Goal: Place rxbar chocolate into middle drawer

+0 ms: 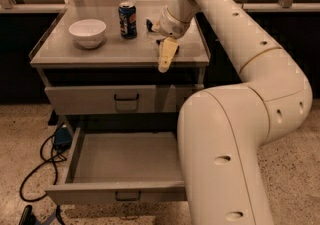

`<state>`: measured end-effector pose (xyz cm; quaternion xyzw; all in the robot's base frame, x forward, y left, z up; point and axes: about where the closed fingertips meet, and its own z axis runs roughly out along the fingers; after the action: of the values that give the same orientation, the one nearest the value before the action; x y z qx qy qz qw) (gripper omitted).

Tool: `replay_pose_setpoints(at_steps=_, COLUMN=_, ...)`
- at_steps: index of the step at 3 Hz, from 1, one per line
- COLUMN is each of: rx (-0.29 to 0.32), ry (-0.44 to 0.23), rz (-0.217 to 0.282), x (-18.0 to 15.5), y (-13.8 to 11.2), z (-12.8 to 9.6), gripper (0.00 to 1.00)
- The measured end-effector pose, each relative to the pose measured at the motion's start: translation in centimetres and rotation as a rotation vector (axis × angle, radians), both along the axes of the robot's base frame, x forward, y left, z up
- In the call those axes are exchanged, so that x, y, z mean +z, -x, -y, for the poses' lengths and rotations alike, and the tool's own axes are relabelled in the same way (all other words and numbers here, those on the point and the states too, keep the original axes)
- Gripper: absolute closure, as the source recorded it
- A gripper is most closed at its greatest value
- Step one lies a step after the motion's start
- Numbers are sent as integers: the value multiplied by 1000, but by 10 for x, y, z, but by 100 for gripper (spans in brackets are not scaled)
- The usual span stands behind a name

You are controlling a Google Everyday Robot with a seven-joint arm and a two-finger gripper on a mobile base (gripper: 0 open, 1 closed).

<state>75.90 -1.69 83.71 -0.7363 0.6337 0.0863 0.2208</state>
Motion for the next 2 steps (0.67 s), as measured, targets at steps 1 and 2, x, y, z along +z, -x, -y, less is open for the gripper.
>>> replay_pose_setpoints(at_steps=1, rx=-67, ry=-7, rz=57, x=12, y=-17, z=15, gripper=0)
replay_pose_setpoints(at_steps=2, rx=-263, ry=-20, rz=214, x=53, y=-63, z=51, gripper=0)
